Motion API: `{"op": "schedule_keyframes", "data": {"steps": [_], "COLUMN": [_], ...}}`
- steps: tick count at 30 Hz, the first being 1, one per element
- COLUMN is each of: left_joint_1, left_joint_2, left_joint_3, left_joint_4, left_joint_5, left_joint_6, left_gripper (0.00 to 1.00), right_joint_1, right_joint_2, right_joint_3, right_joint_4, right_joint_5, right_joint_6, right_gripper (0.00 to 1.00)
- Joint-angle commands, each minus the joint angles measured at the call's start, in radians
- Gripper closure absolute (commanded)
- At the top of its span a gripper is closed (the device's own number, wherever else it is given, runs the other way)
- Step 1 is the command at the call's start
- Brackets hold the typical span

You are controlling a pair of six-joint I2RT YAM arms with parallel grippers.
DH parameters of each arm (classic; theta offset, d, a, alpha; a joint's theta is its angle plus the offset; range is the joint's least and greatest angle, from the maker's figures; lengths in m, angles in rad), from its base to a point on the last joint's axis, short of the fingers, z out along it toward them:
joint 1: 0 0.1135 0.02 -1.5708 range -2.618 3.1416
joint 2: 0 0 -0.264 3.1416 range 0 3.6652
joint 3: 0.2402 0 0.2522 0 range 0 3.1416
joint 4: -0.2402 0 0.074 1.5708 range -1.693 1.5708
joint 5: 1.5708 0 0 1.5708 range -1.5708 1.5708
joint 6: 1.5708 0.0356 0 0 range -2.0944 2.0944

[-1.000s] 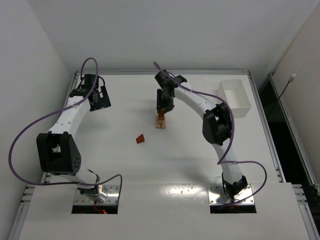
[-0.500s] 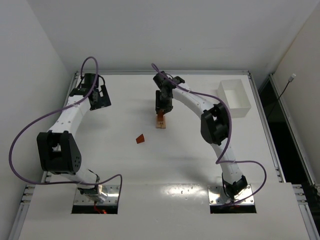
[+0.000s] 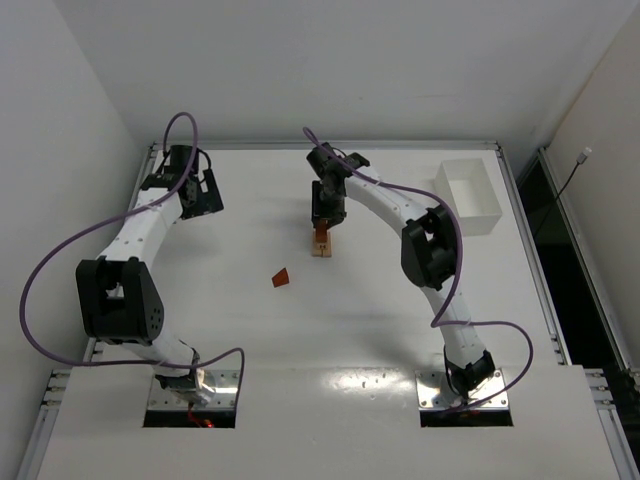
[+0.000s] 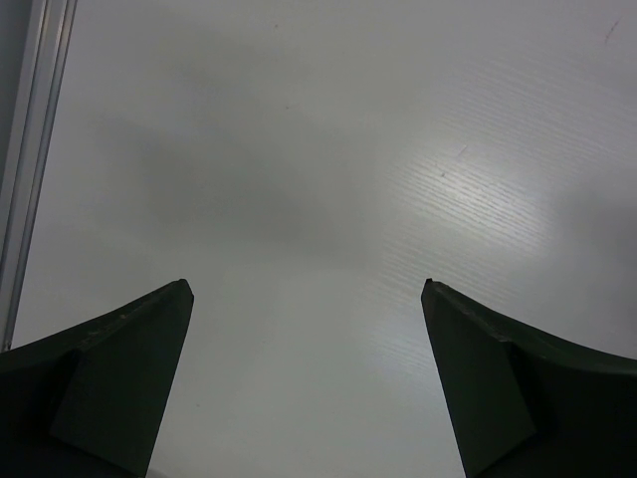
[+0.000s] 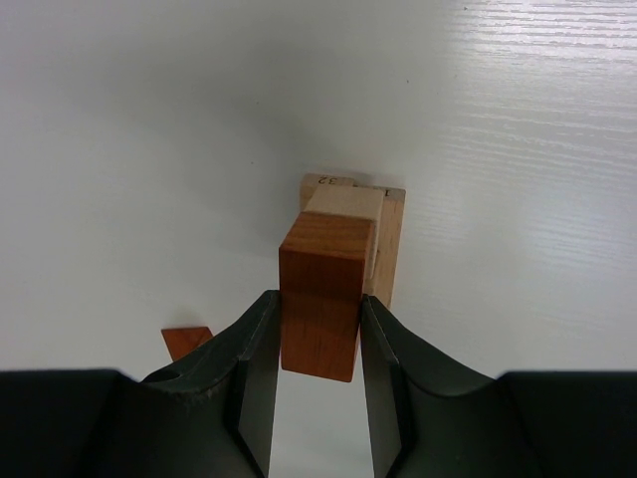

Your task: Build the wood block tower

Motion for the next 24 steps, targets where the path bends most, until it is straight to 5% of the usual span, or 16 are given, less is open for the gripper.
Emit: {"op": "schedule_keyframes", "data": {"steps": [1, 5, 10, 16, 24], "left_joint_1": [-0.009, -0.009, -0.009, -0.009, -0.009], "left_joint_2": [0.013, 0.014, 0.023, 0.023, 0.023], "left_joint_3": [0.05, 0.051, 0.051, 0.051, 0.051], "left_joint_4": [0.016, 0.016, 0.016, 0.016, 0.016], "left_joint_5": [0.018, 0.018, 0.018, 0.027, 0.027], "left_joint_6": [-0.002, -0.002, -0.002, 0.007, 0.007], "left_gripper": [0.0, 0.0, 0.0, 0.0, 0.0], "right_joint_1": [-0.001, -0.001, -0.001, -0.001, -0.001], "right_joint_2": [-0.006, -0.006, -0.006, -0.024, -0.065], "right_joint_3": [0.023, 0.014, 0.005, -0.006, 0.003], "right_joint_4": [0.029, 0.029, 0.029, 0.038, 0.072], "right_joint_5": [0.007, -0.002, -0.011, -0.011, -0.091], "right_joint_6": [-0.004, -0.014, -0.014, -0.014, -0.075], "right_gripper": [0.99, 0.76, 0.64, 0.61, 0.3]}}
